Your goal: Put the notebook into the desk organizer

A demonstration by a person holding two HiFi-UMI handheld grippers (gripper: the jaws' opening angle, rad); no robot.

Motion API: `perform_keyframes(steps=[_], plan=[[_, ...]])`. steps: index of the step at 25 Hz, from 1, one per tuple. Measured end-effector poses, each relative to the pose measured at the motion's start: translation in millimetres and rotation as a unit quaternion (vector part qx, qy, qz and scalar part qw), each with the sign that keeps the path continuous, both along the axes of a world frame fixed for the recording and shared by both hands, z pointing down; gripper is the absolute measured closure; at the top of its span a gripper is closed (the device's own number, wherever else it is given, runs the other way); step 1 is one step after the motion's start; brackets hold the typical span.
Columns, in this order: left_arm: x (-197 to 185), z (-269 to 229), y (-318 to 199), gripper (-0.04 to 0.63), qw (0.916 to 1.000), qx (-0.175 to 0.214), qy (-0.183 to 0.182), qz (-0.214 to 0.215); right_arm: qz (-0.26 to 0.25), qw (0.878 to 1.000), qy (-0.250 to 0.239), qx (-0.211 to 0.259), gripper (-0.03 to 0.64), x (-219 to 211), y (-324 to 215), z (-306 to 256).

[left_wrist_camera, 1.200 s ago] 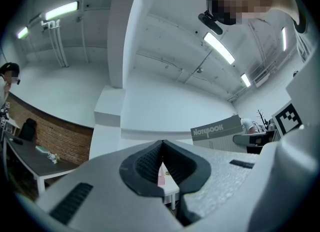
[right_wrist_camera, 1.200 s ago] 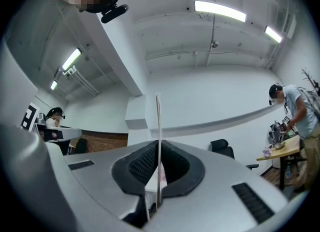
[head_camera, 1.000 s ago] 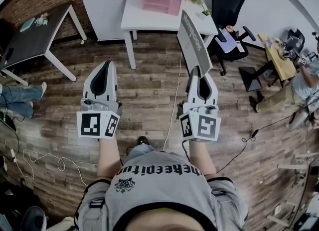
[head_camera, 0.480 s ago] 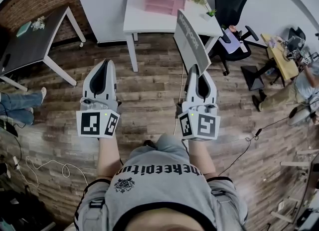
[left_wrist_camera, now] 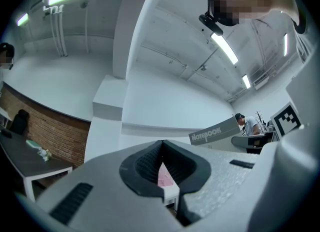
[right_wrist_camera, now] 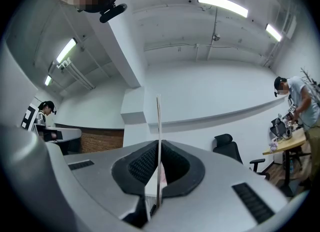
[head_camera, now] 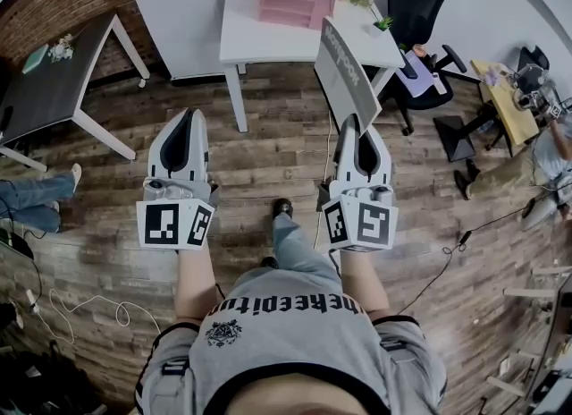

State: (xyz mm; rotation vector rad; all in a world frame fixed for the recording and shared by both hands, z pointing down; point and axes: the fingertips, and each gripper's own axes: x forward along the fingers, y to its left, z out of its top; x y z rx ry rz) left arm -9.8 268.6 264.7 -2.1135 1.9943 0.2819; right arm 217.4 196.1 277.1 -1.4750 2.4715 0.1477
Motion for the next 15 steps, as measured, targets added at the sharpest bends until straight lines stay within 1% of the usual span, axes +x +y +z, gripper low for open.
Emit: perform_keyframes(steps=[9, 15], plan=[[-34.4, -11.5, -74.4, 0.592, 0.9998, 0.008, -0.005, -0.017, -0.021, 1.0, -0.006, 0.006, 0.607, -39.9, -85.6, -10.7], [-62.6, -20.0, -133.7, 0.592, 0.9994, 0.014, 0.0, -0.033, -0.035, 0.999, -0.001, 0.013, 0.607, -67.1, -149.0, -20.2]])
